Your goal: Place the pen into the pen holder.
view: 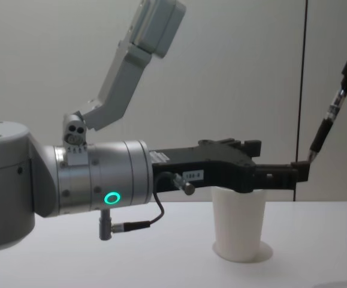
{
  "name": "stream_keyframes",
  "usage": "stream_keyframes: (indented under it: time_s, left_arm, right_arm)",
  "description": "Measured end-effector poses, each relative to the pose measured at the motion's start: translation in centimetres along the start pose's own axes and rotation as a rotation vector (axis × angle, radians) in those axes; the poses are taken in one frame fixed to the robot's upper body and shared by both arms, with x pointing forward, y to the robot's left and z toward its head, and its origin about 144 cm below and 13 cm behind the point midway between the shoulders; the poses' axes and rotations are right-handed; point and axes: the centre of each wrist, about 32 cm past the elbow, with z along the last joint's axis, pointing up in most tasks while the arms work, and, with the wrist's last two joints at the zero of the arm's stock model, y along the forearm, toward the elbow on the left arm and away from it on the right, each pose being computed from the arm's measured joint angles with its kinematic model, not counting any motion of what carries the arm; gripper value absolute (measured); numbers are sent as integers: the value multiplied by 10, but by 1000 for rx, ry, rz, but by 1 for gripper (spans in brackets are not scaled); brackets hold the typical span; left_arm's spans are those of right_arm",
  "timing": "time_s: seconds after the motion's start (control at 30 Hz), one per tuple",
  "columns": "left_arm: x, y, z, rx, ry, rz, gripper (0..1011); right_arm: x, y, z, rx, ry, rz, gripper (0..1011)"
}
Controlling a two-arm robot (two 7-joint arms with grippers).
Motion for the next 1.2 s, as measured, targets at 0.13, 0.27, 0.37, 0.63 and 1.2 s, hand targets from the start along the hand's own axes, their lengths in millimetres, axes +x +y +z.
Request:
stream_keyframes:
  time_s: [0.13,0.27,0.37,0.63,1.2]
  left_arm:
    - [0,0,0,0,0,0,1003]
    - [0,0,0,0,0,0,1003]
    - [0,0,0,0,0,0,1003]
    - [0,0,0,0,0,0,1003]
    - [0,0,0,0,0,0,1003]
  right_arm:
    - [5,5,4,3,-14,3,128]
    - [11,12,7,7,-27,8,128]
    - [13,16,8,10,-33,12,128]
    - [22,29,9,28,-43,33,128]
    - [43,52,9,34,-49,94,128]
